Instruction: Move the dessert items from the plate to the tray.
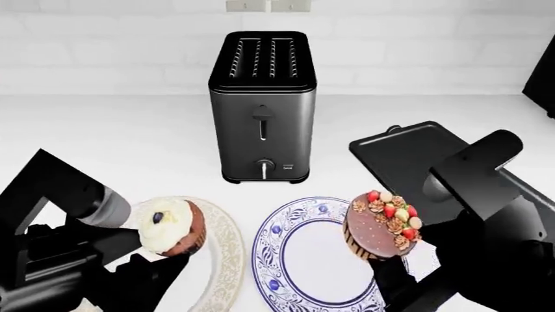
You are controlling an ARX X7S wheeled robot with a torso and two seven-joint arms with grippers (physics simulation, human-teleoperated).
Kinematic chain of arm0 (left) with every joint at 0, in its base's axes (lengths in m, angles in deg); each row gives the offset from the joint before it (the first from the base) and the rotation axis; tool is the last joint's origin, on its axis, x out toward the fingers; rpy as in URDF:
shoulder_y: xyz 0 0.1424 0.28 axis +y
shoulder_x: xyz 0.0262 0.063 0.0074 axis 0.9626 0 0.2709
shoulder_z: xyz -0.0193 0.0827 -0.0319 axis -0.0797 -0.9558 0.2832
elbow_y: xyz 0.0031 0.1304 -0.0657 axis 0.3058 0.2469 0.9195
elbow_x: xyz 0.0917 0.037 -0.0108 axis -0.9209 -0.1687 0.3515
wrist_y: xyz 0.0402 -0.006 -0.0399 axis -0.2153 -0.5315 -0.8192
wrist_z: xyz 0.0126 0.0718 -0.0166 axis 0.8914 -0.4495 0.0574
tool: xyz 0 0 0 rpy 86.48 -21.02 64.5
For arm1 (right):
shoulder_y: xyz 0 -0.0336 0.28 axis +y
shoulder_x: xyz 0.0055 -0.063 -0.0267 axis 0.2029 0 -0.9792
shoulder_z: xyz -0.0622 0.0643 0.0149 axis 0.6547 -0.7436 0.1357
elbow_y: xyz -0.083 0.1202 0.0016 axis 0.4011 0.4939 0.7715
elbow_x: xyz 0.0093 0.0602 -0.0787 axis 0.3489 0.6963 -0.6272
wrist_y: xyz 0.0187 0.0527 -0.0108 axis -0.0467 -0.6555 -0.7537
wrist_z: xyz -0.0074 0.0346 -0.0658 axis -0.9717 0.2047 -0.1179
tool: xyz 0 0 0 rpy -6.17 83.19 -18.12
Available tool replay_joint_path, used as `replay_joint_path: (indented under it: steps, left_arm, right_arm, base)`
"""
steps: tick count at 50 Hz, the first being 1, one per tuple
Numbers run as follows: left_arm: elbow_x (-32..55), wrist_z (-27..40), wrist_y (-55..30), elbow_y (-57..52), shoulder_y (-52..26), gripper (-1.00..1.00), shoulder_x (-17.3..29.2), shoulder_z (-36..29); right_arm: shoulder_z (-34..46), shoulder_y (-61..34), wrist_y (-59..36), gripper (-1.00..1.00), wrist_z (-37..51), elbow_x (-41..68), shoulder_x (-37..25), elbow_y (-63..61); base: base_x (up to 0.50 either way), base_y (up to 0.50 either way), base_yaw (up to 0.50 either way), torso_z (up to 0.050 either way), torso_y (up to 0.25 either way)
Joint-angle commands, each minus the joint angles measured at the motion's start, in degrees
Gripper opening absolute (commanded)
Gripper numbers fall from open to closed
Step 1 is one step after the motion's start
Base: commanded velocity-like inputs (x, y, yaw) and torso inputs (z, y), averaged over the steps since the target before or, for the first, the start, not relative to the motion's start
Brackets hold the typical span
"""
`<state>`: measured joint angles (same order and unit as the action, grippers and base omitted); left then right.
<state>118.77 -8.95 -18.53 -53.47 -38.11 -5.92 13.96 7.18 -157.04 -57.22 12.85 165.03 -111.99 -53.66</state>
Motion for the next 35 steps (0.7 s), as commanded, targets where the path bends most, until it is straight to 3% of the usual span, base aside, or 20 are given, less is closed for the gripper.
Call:
replay_joint_path:
  steps: [1,35]
  left_arm:
    - [1.26,0.69,1.48,-1.5,0.01,-1.0,0.7,0.36]
    - [0.12,0.2,1.86,-0.81,-0.18,-1.0,0.35,0.04]
  right_arm:
    - [-1.21,-1.44,0.59,-1.0,0.68,0.05,-1.98,-1.98]
    - [-0.75,-1.76,0.75,-1.0,0.44,-0.34,-2.18,-2.14]
  base:
    - [-0.23,-0.5,0.0,0.0,0.0]
    - [-0.1,-0.5,0.0,0.0,0.0]
